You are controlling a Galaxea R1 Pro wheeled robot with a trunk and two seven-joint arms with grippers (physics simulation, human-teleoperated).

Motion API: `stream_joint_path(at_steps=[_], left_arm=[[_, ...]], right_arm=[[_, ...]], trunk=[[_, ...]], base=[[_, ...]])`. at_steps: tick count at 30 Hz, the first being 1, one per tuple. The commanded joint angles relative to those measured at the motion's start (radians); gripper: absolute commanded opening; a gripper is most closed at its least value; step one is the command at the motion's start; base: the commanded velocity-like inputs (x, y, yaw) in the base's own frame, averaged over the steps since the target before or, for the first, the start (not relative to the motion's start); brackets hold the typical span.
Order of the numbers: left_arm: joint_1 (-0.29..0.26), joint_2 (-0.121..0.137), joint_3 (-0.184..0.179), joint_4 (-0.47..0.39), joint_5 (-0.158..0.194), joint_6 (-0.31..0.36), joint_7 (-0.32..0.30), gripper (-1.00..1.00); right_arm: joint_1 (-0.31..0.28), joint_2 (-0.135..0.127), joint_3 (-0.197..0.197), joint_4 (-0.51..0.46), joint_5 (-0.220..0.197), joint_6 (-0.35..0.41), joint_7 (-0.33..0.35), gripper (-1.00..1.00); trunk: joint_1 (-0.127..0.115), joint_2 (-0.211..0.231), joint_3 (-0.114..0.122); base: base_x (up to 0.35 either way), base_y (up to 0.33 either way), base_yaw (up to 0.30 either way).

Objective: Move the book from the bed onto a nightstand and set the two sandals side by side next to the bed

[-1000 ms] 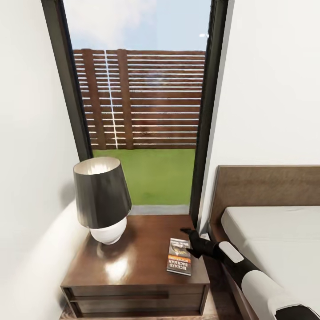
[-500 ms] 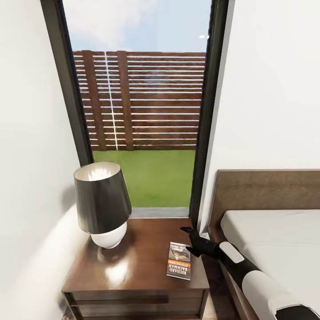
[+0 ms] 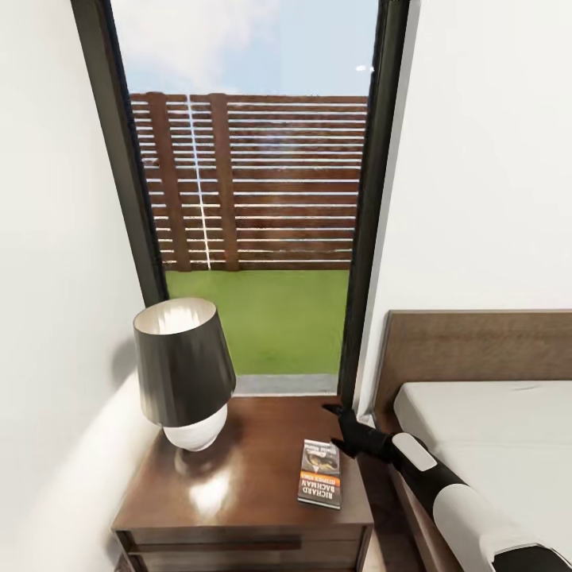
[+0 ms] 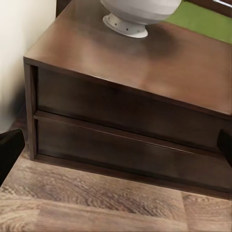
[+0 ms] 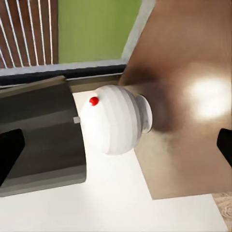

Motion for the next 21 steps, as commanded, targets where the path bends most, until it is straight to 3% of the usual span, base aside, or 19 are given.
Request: stream_joint_path(at_steps=[1, 11, 21], left_arm=[[0.000, 0.001, 0.000, 0.000, 0.010, 0.003, -0.010, 1.00], [0.000, 0.000, -0.001, 0.001, 0.008, 0.006, -0.010, 1.00], [0.000, 0.001, -0.002, 0.002, 0.008, 0.013, -0.012, 1.00]], right_arm=[[-0.001, -0.001, 0.005, 0.001, 0.002, 0.001, 0.015, 1.00], [0.002, 0.000, 0.005, 0.030, 0.012, -0.001, 0.113, 1.00], [0.002, -0.004, 0.006, 0.124, 0.019, -0.001, 0.143, 1.00]], trunk=[[-0.004, 0.007, 0.002], [-0.042, 0.077, 0.034], [-0.081, 0.147, 0.065]], base=[[0.000, 0.000, 0.000], [0.000, 0.000, 0.000], [0.000, 0.000, 0.000]])
